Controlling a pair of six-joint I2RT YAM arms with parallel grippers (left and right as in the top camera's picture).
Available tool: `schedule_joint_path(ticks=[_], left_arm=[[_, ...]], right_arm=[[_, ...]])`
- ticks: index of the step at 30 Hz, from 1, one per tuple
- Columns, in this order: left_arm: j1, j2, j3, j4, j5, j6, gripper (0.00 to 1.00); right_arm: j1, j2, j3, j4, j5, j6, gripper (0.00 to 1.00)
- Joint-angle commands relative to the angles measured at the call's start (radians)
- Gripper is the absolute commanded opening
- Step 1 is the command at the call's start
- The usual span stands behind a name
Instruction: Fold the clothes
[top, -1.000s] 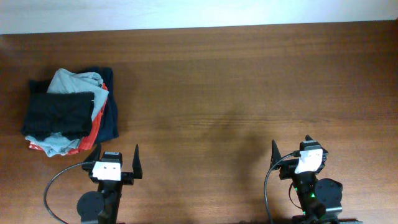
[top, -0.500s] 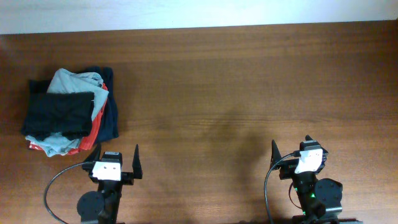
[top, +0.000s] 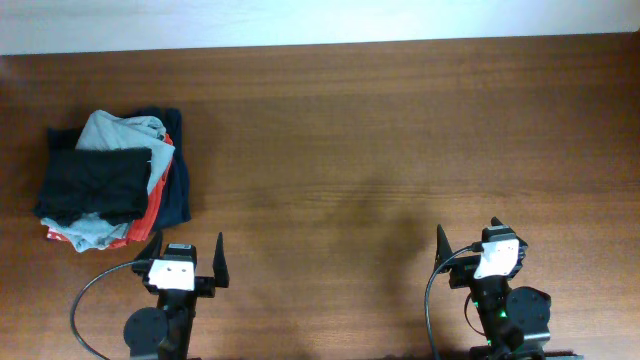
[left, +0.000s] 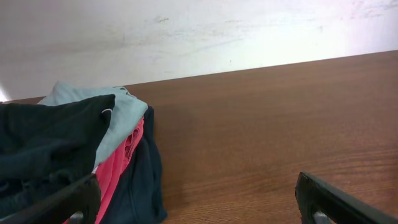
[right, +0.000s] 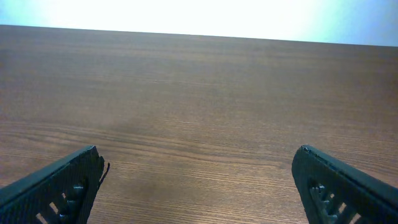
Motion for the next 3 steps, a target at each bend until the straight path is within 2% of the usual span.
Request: schedule_joint_path(ticks=[1, 3], left_arm=[[-0.005, -0.010, -0.015, 0.006, -0.014, -0.009, 0.99], [-0.005, -0.010, -0.015, 0.006, -0.014, -0.009, 1.00]], right_arm=[[-0.008, -0.008, -0.007, 0.000, -0.009, 0.008, 0.98], [-0.008, -0.008, -0.007, 0.000, -0.009, 0.008, 0.99]])
